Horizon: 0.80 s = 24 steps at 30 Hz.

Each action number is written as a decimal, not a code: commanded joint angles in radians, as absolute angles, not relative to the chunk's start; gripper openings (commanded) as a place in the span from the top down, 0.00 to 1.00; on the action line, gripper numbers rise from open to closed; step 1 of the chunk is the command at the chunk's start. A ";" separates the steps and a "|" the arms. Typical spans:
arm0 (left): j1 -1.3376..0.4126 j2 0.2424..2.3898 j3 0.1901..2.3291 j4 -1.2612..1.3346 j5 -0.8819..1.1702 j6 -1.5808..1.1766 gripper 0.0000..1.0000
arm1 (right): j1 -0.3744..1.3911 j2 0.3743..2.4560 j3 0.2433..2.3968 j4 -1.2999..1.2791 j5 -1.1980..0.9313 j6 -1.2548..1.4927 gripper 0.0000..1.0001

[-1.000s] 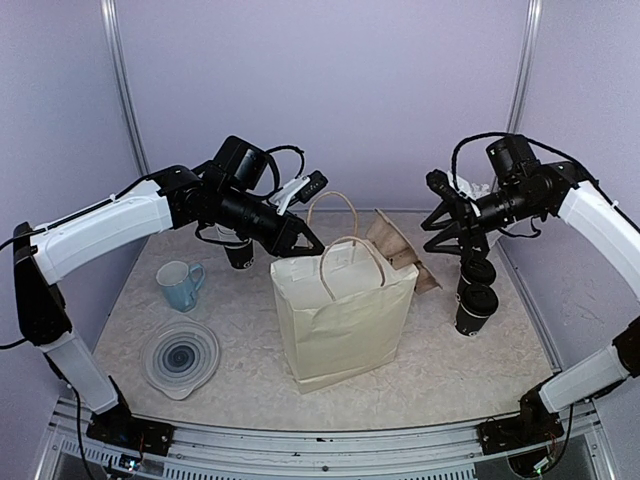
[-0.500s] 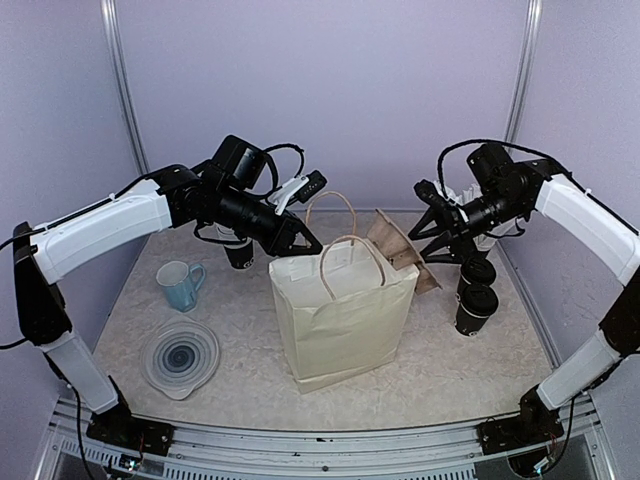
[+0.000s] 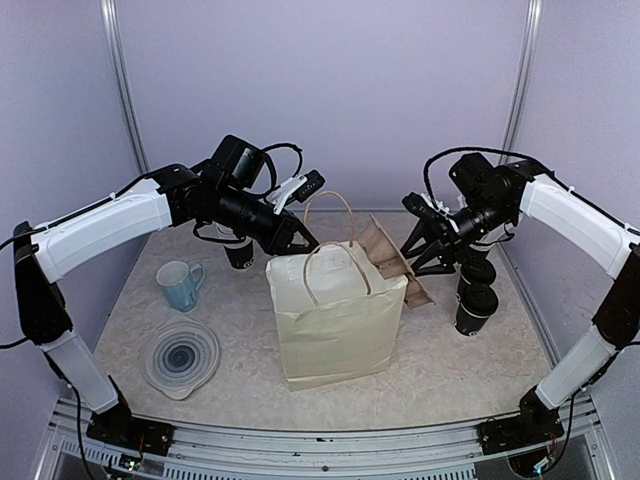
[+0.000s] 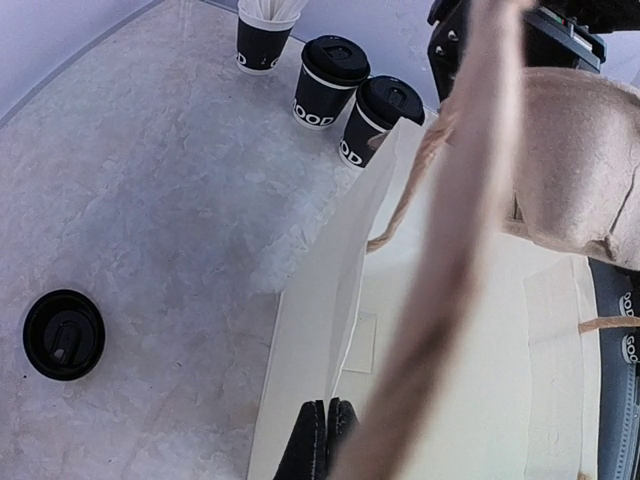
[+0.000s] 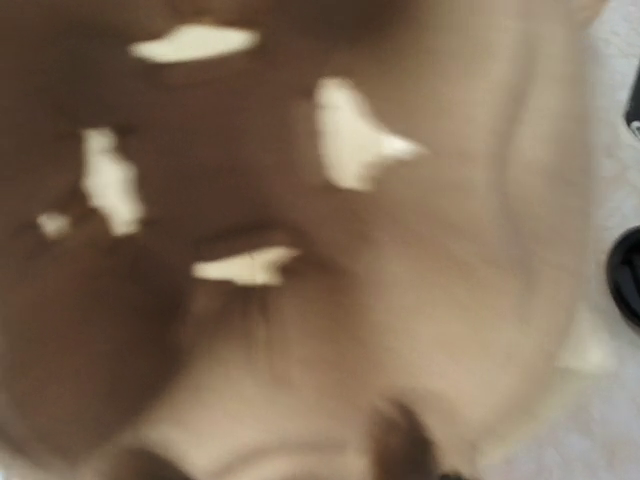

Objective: Pack the takeout coffee

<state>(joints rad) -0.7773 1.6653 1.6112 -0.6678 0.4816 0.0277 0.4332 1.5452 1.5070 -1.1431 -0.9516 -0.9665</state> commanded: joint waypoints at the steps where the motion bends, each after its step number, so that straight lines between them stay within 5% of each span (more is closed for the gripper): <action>1: -0.770 1.688 1.631 -0.689 0.466 0.040 1.00 | 0.451 1.569 1.534 -1.182 -1.001 -0.958 0.60; 11: -0.761 1.672 1.606 -0.696 0.437 0.048 1.00 | 0.451 1.508 1.543 -1.112 -0.935 -0.857 0.78; 24: -0.747 1.630 1.566 -0.711 0.404 0.061 0.96 | 0.434 1.451 1.613 -1.131 -0.838 -0.829 0.81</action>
